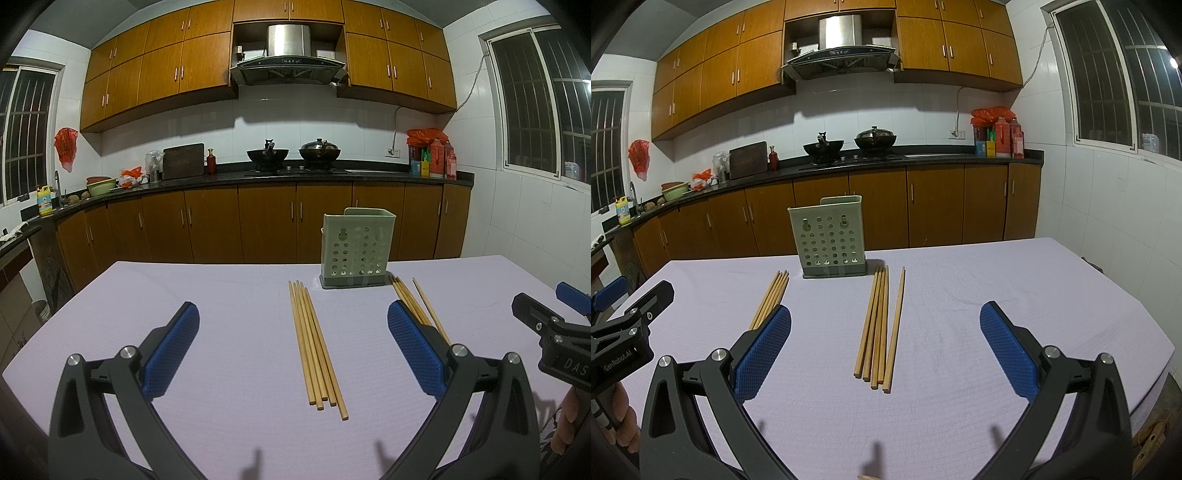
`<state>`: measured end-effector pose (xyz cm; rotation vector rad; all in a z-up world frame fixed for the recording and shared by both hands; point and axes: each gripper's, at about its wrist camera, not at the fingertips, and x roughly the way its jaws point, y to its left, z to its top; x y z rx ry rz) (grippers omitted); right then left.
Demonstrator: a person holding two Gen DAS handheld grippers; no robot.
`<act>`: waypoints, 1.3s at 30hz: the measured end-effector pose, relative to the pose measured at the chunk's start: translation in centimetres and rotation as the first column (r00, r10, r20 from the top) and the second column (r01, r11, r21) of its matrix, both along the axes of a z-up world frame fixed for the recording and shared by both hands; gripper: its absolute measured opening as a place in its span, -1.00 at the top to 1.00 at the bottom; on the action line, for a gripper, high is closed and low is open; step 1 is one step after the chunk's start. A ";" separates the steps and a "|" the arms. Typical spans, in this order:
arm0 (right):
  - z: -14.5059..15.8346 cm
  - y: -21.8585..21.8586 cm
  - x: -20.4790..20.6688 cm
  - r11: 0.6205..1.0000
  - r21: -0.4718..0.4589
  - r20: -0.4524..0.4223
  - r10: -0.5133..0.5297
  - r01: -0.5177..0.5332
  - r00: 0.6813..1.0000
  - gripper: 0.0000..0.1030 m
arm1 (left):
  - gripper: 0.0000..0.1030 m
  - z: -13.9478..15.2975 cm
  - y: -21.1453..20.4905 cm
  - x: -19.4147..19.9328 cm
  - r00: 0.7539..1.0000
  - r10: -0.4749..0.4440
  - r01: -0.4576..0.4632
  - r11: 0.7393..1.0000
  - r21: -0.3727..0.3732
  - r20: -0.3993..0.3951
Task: Organize utensils
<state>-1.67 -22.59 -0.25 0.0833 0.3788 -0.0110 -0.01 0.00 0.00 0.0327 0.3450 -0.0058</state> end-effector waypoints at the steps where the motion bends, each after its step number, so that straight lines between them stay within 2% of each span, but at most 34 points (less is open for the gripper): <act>1: 0.0 0.0 0.0 1.000 0.001 0.000 0.000 0.000 1.000 -0.97 | -0.92 0.0 0.0 0.0 1.000 -0.001 0.001 1.000 0.000 0.000; 28: -0.4 0.0 0.1 1.000 0.003 -0.003 0.004 -0.004 1.000 -0.97 | -0.92 0.0 0.0 0.0 1.000 0.000 0.000 1.000 0.000 -0.004; 35: -0.9 -0.1 1.7 1.000 0.013 -0.038 0.018 -0.018 0.999 -0.95 | -0.92 0.0 0.3 0.6 0.998 -0.009 0.008 1.000 -0.022 -0.067; 37: -1.4 -0.5 3.1 0.999 0.028 -0.083 0.026 -0.023 0.996 -0.84 | -0.92 -0.5 0.8 2.1 0.992 -0.005 0.001 0.999 -0.032 -0.129; 39: -2.3 -1.1 5.3 0.998 0.054 -0.166 0.027 -0.018 0.986 -0.57 | -0.83 -1.2 1.2 3.8 0.981 -0.003 -0.005 0.999 -0.043 -0.194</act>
